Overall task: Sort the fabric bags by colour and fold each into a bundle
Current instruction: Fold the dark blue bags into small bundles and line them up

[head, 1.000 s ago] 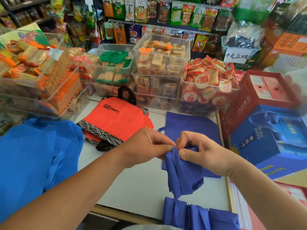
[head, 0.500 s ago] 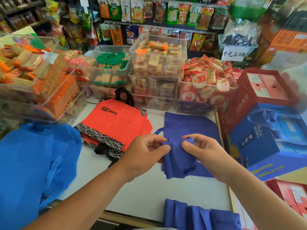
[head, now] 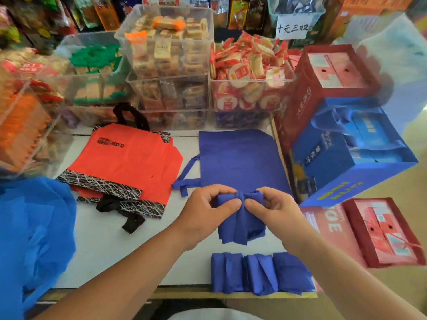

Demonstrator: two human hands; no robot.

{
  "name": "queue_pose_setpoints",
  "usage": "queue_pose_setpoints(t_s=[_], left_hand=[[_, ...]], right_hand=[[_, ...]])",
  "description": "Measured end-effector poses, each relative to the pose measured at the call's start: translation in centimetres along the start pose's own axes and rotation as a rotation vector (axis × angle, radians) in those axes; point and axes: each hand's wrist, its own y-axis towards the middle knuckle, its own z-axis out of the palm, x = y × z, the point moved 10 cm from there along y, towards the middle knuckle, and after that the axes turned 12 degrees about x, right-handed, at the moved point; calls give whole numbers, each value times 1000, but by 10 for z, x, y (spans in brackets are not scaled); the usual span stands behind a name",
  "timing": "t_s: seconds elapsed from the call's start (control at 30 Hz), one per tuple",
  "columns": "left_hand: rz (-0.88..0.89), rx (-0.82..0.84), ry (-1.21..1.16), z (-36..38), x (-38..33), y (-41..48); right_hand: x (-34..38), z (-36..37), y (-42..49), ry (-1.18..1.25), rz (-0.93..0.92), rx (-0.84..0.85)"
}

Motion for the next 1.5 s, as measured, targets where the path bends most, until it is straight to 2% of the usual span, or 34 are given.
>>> queue_pose_setpoints(t_s=[0.13, 0.2, 0.3, 0.43, 0.67, 0.83, 1.0, 1.1, 1.2, 1.3, 1.4, 1.47, 1.5], left_hand=[[-11, 57, 72, 40, 4, 30], [-72, 65, 88, 58, 16, 44], [-203, 142, -50, 89, 49, 51], [-291, 221, -159, 122, 78, 48], [-345, 192, -140, 138, 103, 52], [-362, 189, -132, 146, 113, 63], [-435, 241, -106, 158, 138, 81], [-533, 189, -86, 153, 157, 90], [-600, 131, -71, 146, 181, 93], [-606, 78, 55, 122, 204, 91], [-543, 24, 263, 82, 207, 90], [-439, -60, 496, 45, 197, 90], [-399, -111, 631, 26, 192, 90]], right_hand=[[-29, -46, -13, 57, 52, -140], [-51, -71, -20, 104, 105, -202], [-80, -99, -30, 176, 158, -268], [-110, -114, -41, 228, 185, -358], [-151, -115, -46, 350, 261, -470], [-154, -122, -39, 302, 269, -385], [-161, -134, -21, 111, 332, -245], [-179, -153, -6, 6, 368, -292], [-209, -157, 10, -111, 440, -265], [-233, -155, 22, -230, 505, -243], [-217, -162, 28, -640, 479, -301], [-191, -151, 31, -971, 326, -338], [-184, -143, 32, -1026, 238, -332]])
